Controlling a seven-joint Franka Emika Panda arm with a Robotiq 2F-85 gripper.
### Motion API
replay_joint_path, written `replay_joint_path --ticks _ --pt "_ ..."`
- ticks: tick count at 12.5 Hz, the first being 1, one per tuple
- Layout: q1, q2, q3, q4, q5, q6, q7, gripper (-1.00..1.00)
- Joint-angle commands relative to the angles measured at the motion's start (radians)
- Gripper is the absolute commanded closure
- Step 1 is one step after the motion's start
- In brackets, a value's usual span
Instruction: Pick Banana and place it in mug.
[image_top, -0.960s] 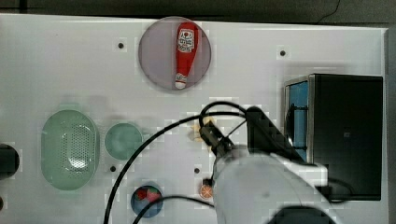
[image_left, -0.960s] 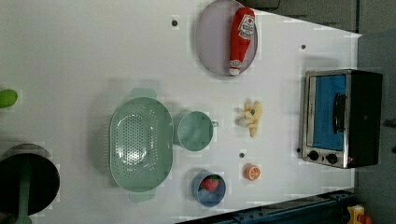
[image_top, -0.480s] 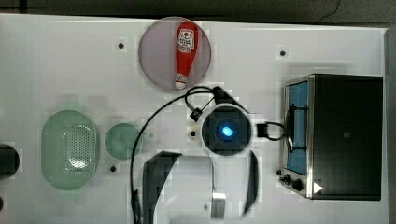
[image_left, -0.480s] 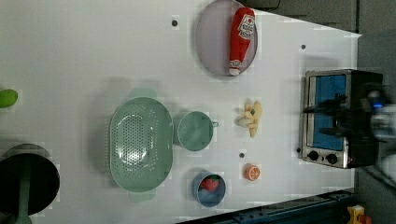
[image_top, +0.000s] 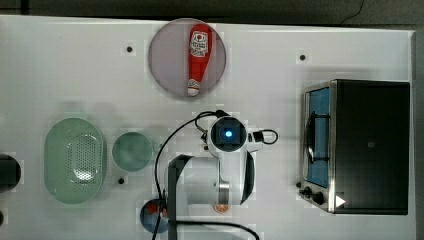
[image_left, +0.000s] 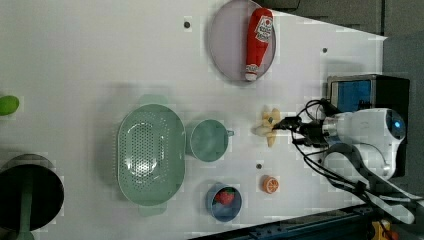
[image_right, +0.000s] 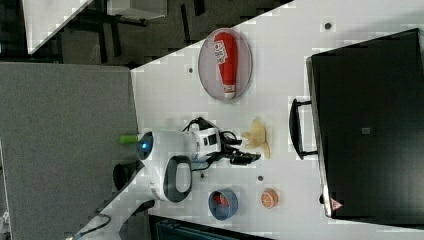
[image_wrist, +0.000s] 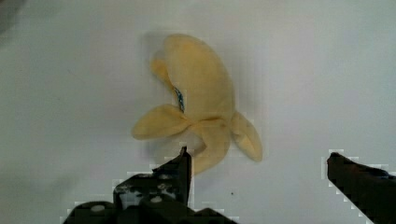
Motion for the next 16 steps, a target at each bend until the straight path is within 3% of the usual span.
replay_joint_path --ticks 1,7,8,9,13,16 --pt "0.000 0.023 0.015 -0.001 0.009 0.087 -0.072 -1.00" --pt "0.000 0.148 0.031 0.001 0.009 0.229 -0.072 -1.00" --pt "0.000 0.149 0.033 0.001 0.009 0.228 -0.072 -0.90" --pt "-0.001 0.149 0.032 -0.001 0.009 0.228 -0.072 -0.49" --pt "-0.003 0.148 0.034 0.000 0.009 0.229 -0.072 0.34" --pt "-0.005 0.141 0.032 0.003 0.009 0.229 -0.072 0.34"
